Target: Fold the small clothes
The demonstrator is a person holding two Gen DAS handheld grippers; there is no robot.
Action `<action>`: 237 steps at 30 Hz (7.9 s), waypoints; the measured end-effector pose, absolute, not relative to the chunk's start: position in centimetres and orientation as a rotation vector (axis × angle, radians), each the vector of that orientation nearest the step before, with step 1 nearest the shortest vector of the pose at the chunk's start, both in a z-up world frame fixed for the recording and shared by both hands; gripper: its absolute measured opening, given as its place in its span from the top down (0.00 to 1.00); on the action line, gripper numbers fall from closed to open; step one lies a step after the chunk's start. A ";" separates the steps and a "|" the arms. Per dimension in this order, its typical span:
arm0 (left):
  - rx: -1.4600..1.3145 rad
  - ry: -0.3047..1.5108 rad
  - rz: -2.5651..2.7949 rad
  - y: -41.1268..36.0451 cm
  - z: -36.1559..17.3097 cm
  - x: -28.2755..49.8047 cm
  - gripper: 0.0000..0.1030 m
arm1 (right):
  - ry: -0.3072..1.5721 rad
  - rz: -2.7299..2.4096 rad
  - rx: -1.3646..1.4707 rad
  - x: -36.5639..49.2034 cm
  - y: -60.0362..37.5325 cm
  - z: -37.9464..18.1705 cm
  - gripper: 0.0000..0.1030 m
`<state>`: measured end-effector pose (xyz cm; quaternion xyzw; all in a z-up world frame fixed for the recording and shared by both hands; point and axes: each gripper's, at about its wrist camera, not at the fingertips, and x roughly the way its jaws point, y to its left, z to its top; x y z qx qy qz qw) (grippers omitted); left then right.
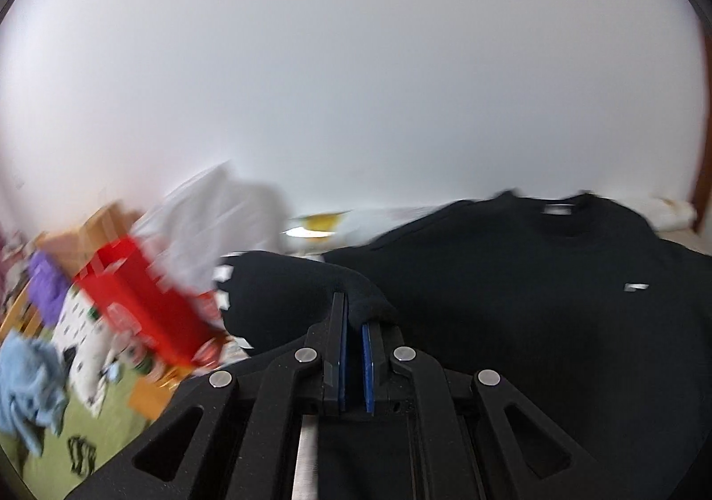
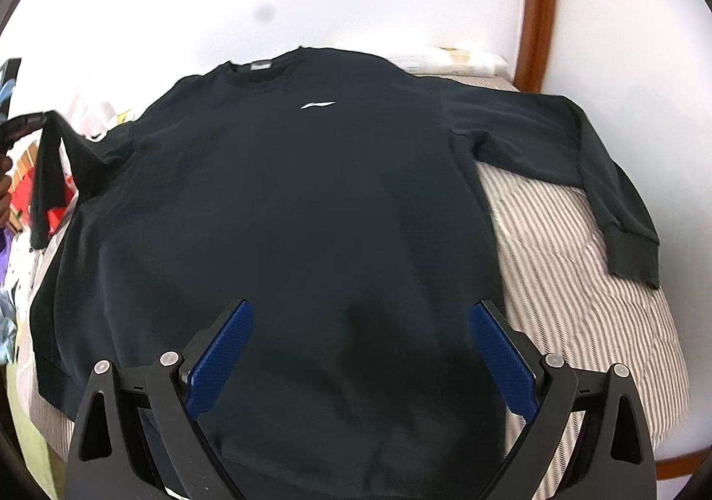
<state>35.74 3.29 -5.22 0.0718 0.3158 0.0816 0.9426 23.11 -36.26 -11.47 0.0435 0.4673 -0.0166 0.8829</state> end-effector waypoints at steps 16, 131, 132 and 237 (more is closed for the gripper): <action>0.103 0.775 -0.046 -2.4 -10.7 32.0 0.29 | 0.974 -0.032 0.088 21.1 -36.8 -10.8 0.06; -0.106 0.895 0.012 11.7 -20.6 35.8 0.36 | 1.000 0.425 -0.015 44.4 -21.0 -15.2 0.07; -0.101 0.894 0.012 11.6 -20.6 35.8 0.36 | 1.008 0.439 -0.011 44.7 -20.5 -15.6 0.07; -0.109 0.805 -0.010 11.1 -19.2 35.4 0.55 | 0.935 0.582 0.037 59.0 -8.3 -13.6 0.48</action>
